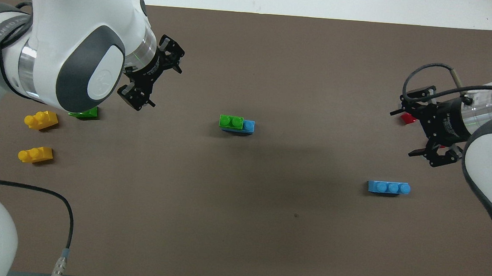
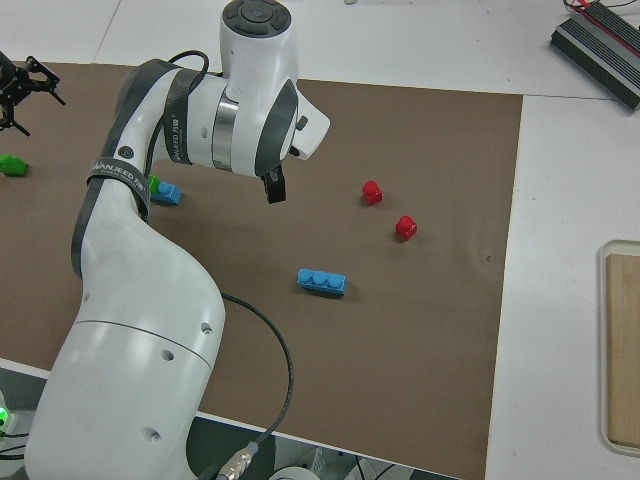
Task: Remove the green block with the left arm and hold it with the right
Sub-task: 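Reach the left gripper to the joined green-blue brick while the right gripper approaches, then grasp the green brick with the left gripper while the right gripper nears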
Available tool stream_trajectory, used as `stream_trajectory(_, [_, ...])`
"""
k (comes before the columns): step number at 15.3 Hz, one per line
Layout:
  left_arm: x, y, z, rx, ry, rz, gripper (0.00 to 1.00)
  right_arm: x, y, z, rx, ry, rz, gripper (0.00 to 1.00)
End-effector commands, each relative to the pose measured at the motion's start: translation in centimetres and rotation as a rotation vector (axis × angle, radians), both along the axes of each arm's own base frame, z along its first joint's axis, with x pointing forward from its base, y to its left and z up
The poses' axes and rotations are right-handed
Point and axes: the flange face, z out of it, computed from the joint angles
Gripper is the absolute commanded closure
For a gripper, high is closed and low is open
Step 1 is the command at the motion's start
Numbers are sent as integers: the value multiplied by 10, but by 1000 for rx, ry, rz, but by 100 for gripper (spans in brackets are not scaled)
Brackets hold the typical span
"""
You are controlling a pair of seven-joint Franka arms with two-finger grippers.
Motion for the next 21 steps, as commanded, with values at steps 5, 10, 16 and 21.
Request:
stream_trajectory(5, [-29, -56, -26, 43, -11, 252, 0, 1, 39, -66, 127, 108, -262, 0])
stream_trajectory(10, [-64, -114, -87, 125, 7, 307, 0, 6, 88, -97, 169, 119, -384, 0])
stream_trajectory(16, [-53, -121, -96, 72, -27, 562, 0, 0, 125, -126, 160, 104, -415, 0])
stream_trajectory(21, [-43, -123, -115, 58, -36, 616, 0, -1, 149, -142, 181, 64, -443, 0])
